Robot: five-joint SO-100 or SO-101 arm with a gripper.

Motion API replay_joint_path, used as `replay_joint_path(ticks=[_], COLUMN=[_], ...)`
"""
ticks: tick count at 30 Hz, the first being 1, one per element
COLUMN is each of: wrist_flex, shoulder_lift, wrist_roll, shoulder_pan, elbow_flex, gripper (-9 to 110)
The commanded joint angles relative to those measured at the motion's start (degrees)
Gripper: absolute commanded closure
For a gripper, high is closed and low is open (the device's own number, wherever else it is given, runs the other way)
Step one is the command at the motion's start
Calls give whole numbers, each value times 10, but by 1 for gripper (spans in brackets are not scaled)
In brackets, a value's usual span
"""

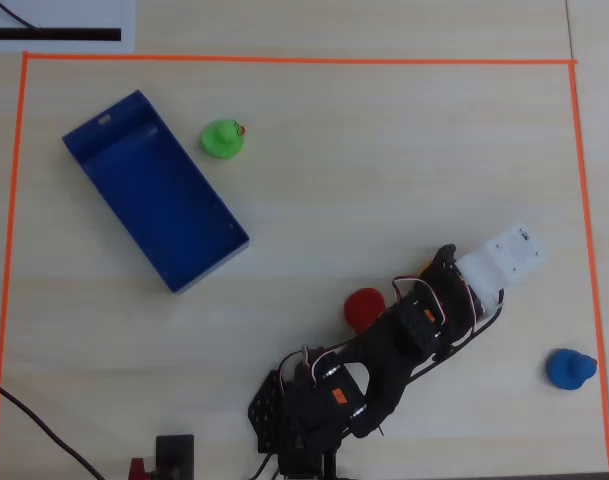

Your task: Grasp yellow duck and put it into box.

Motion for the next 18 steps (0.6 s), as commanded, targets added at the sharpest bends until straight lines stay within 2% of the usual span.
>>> replay_joint_path(ticks=[1,7,8,10,18], wrist_flex=[-14,-13,-9,-12,10], shoulder_lift=[12,26,27,31,33], wrist_roll=[-14,-34,-40,-28,10], shoulder_pan=[13,23,23,23,6], elbow_flex=[18,51,51,47,-4], gripper=[76,79,83,101,101])
